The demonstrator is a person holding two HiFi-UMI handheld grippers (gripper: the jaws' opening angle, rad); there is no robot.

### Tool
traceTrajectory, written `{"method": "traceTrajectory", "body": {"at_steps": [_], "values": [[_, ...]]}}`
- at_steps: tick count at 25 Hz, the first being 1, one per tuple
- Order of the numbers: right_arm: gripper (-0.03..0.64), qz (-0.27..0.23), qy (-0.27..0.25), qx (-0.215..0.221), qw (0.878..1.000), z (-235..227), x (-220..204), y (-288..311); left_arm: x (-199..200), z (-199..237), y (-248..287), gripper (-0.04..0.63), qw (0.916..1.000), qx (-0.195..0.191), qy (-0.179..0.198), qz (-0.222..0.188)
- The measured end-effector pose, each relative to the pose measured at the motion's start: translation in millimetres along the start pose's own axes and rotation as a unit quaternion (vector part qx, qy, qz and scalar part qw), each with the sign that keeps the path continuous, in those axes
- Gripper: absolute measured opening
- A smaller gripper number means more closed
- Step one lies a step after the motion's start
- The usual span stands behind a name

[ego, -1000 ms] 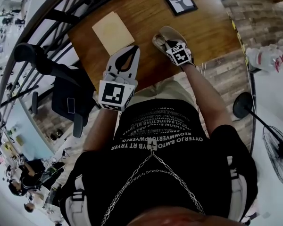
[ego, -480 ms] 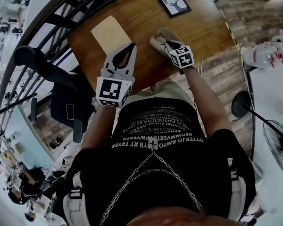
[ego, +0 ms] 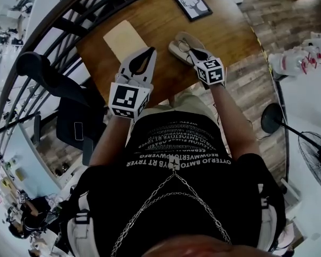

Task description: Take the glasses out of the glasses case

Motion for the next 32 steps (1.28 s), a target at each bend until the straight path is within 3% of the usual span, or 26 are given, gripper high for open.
{"method": "traceTrajectory", "body": {"at_steps": [25,32], "values": [[0.028,-0.157,-0.009,-0.039,0.987,57,85,-131,25,-17,-29,0.029,0.9984,-0.029,0.028,-0.040],[0.026,-0.193,-0.048,-0.049,0.979,67,118,-164,31,-16,-35,0.029,0.9981,-0.026,0.032,-0.046]]}}
Point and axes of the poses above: the fingertips, and each gripper's own axes: y forward along the fingers, z to its left, x out of its top, the point moved 4 cm from there along -y, backward along the fingers, and after that the axes turned 6 degrees about -y, right-handed, at the moved point
